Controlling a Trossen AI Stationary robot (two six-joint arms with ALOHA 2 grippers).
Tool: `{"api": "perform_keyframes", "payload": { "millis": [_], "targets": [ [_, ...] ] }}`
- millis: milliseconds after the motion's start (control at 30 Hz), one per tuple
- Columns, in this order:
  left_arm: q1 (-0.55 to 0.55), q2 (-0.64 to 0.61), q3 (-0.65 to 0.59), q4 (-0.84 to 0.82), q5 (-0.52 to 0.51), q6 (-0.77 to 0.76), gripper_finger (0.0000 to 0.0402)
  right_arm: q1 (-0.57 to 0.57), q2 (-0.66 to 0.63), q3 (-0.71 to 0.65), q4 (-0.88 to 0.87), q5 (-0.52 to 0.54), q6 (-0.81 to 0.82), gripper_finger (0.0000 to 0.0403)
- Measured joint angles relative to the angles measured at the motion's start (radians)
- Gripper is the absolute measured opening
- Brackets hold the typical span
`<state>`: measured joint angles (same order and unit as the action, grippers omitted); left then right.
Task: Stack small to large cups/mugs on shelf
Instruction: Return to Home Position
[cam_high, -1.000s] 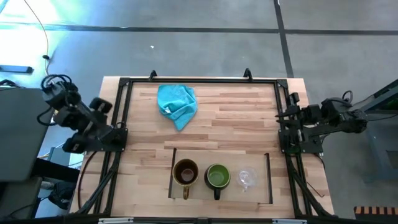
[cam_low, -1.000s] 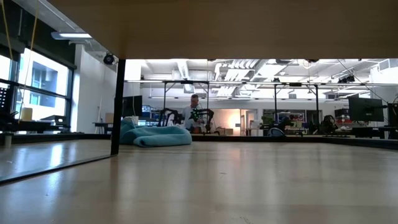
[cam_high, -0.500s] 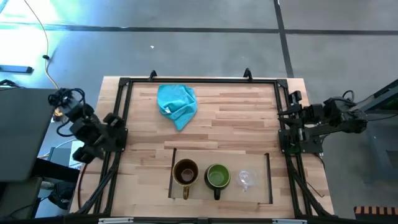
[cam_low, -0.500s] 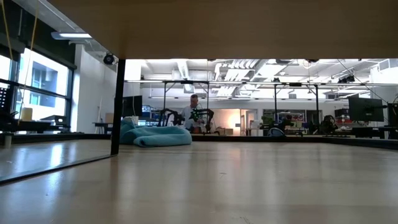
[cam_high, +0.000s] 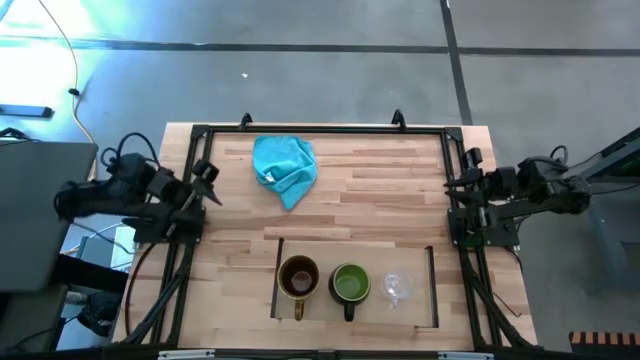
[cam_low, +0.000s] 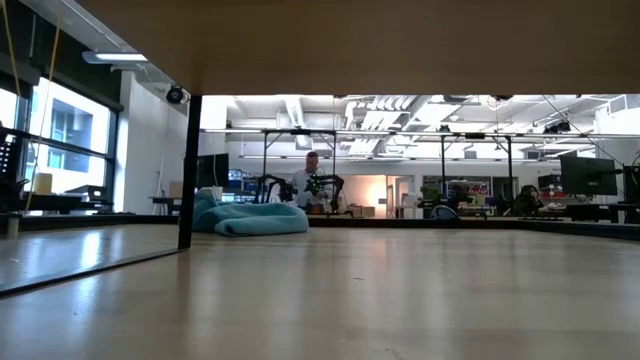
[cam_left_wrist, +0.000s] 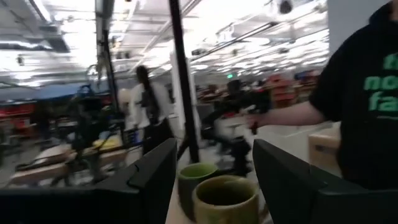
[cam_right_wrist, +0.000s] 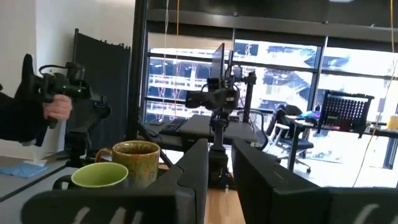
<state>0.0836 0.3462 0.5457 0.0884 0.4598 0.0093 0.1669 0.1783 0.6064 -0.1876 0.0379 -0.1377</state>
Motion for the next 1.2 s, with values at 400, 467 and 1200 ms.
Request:
{"api": "perform_keyframes", "payload": {
  "millis": [400, 467, 1200],
  "targets": [
    [0.161, -0.169, -0.202, 0.085, -0.157, -0.121, 0.02, 0.0, 0.0, 0.0, -0.04, 0.0, 0.014, 0.0064],
    [0.154, -0.205, -0.253, 0.129, -0.156, -0.129, 0.02, 0.0, 0.0, 0.0, -0.047, 0.0, 0.031, 0.0064],
    [0.152, -0.307, -0.378, 0.072, -0.296, -0.227, 0.02, 0.0, -0.004, 0.0, -0.123, 0.272, 0.166, 0.0064]
  ]
}}
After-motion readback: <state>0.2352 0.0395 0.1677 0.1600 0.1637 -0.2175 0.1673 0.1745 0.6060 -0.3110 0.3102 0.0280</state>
